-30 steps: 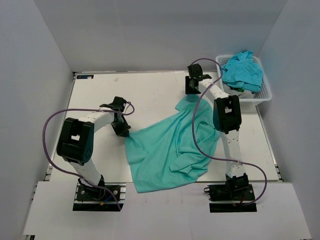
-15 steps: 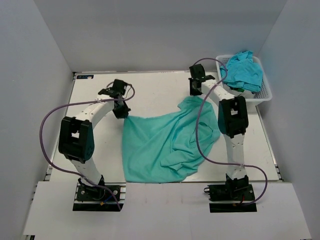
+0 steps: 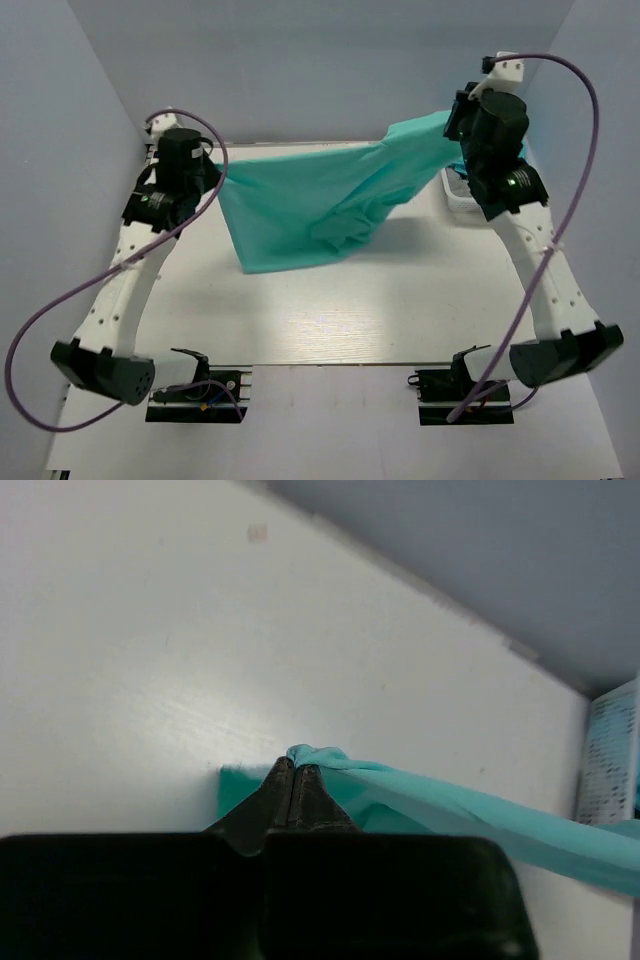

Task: Fold and stack the t-shirts
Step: Flatten out the tshirt

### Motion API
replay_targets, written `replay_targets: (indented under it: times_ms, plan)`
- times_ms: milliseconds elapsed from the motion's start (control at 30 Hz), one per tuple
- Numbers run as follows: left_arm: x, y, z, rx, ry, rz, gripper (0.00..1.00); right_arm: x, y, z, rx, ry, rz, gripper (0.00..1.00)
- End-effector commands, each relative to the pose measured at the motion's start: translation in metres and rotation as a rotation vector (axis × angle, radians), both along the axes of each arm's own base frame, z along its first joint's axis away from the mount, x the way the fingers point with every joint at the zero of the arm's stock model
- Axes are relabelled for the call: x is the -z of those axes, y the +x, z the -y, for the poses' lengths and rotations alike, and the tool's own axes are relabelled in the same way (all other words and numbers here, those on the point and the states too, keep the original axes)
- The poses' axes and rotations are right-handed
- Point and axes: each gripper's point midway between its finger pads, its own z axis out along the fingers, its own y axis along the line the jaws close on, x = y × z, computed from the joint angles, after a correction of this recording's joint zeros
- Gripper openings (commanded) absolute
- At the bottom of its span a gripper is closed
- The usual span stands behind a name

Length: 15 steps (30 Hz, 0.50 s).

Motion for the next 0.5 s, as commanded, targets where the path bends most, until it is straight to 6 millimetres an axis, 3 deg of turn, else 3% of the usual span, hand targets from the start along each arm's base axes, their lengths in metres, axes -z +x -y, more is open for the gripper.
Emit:
replay_targets:
  times_ms: [0,33,200,333,367,467]
  plan:
    - [-0.067,-0.016,-0.022,-0.057,0.049,0.176,0.0,-0.026,-0.028,0.018,0.034,-0.012,0.078,0.0]
    - [-0.079,-0.02,-0.024,-0.054,0.051,0.204,0.0,-0.028,-0.029,0.018,0.031,-0.02,0.086,0.0]
    - [-0.149,-0.055,-0.026,-0.004,0.009,0.395,0.0,-0.09,-0.085,0.036,0.032,-0.011,0.246,0.0]
    - [-0.188,-0.084,-0.024,0.058,-0.022,0.518,0.0,-0.133,-0.128,0.051,0.037,-0.014,0.363,0.0]
    - [-0.209,-0.1,-0.025,0.07,-0.044,0.592,0.0,-0.143,-0.135,0.053,0.035,-0.024,0.39,0.0]
    - [-0.237,-0.13,-0.02,0.149,-0.058,0.693,0.0,-0.174,-0.168,0.059,0.013,-0.021,0.479,0.0]
